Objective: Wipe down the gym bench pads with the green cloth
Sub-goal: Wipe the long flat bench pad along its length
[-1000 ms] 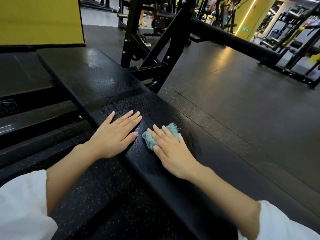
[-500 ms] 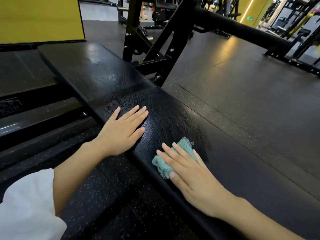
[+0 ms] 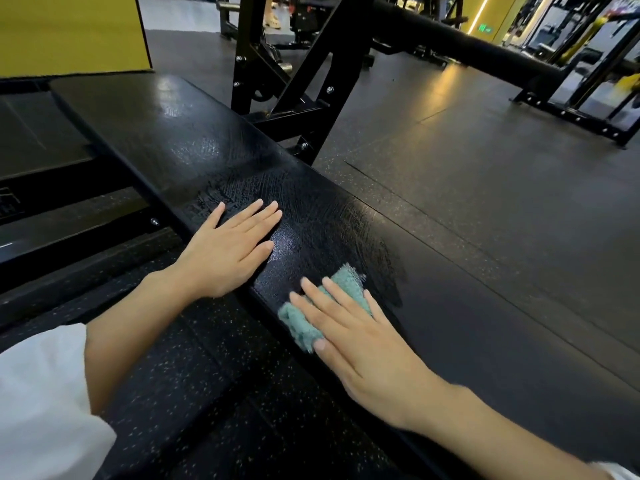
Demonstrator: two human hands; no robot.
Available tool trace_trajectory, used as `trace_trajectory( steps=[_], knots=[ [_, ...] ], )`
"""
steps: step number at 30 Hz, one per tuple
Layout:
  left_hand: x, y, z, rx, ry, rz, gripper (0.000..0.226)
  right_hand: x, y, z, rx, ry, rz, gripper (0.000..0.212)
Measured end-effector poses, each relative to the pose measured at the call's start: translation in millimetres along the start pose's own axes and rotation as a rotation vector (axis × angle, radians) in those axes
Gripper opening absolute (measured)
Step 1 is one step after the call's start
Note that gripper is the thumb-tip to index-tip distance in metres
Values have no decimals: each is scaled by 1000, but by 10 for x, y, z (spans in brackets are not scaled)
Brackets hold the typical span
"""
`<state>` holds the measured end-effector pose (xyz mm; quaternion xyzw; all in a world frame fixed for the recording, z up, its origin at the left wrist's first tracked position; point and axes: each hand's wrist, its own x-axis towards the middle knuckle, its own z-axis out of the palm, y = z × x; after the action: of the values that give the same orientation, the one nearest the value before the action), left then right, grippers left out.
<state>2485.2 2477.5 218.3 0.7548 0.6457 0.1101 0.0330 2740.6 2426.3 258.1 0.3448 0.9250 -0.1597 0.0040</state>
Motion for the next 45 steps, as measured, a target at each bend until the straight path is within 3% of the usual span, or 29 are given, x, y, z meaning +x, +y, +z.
trace_trajectory(
  steps=[4,10,12,17,27,34,40,45],
  knots=[
    [-3,-10,-7,-16,-17,2,79,-591,161,-13,8,-45,49,53],
    [-8,18,-37,-14,-41,-4,82,-961,297,27,-8,17,144,52],
    [-4,40,-75,-19,-76,-7,86,-875,324,-25,12,-33,164,54],
    [-35,303,-142,-16,-149,51,91,-463,583,-130,1,33,199,51],
    [-44,951,0,-2,-157,243,88,489,1125,-374,9,102,375,48],
    [-47,954,33,-17,-135,258,83,10,981,-246,11,128,296,47],
    [-50,950,33,-16,-134,252,82,-940,654,-104,44,19,246,54],
    [-45,947,42,-21,-138,253,80,-815,710,-155,66,8,257,52]
  ],
)
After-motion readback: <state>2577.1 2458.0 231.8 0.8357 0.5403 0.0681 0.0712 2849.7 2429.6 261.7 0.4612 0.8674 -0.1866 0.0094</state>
